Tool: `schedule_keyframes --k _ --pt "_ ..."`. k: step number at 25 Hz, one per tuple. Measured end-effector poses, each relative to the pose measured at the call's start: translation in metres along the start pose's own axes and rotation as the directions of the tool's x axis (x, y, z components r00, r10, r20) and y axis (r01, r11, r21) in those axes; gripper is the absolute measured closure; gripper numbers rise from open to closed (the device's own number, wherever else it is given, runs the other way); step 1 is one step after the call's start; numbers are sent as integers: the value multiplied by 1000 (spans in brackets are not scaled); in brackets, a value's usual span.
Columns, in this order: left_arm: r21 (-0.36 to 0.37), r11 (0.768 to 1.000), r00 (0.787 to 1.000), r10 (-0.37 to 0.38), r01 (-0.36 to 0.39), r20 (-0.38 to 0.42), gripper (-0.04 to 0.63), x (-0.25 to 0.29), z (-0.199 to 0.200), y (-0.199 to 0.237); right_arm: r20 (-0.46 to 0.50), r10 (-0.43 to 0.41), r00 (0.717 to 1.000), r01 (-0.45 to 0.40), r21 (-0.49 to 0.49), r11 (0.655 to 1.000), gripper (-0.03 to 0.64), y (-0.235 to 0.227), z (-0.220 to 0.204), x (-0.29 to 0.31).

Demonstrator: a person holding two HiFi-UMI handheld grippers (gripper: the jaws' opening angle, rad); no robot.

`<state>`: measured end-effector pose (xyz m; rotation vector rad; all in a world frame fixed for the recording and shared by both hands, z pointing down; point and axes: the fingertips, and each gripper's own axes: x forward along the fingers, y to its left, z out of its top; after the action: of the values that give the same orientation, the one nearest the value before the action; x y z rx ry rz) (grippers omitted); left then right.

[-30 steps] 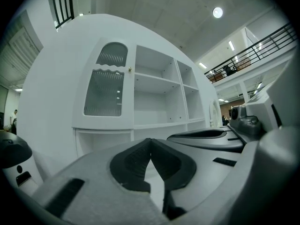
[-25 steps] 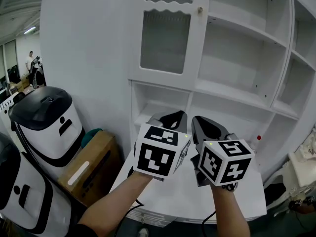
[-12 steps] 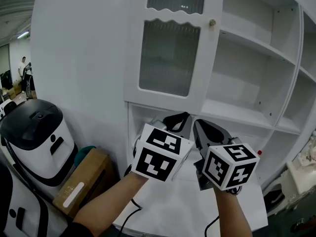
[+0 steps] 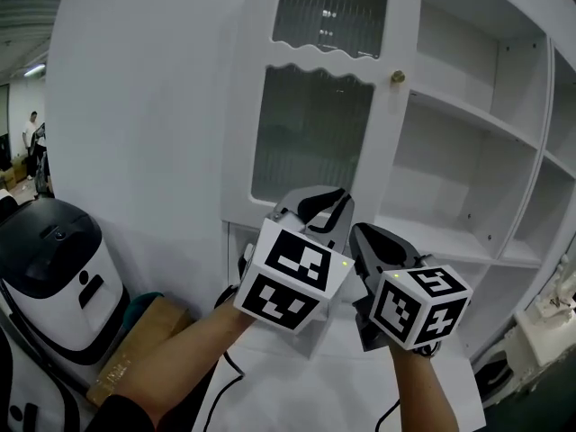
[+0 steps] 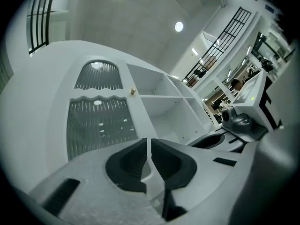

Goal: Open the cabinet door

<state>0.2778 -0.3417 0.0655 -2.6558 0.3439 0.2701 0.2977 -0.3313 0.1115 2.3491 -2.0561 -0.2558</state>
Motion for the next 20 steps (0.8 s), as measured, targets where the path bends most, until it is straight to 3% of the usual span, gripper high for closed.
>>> schedule_keyframes --k 3,7,13,20 --pt "35 999 999 -13 12 41 577 9 13 9 14 -4 1000 4 -8 1000 595 -5 9 7" --pt "109 993 997 -49 41 67 485 23 28 15 46 -21 999 22 -23 999 595 -14 26 12" --pt "251 968 988 -45 7 147 466 41 56 29 86 -33 996 35 -23 999 595 -27 45 16" --pt "312 950 978 -79 15 193 436 64 78 33 94 -60 994 64 -45 997 595 -41 47 19"
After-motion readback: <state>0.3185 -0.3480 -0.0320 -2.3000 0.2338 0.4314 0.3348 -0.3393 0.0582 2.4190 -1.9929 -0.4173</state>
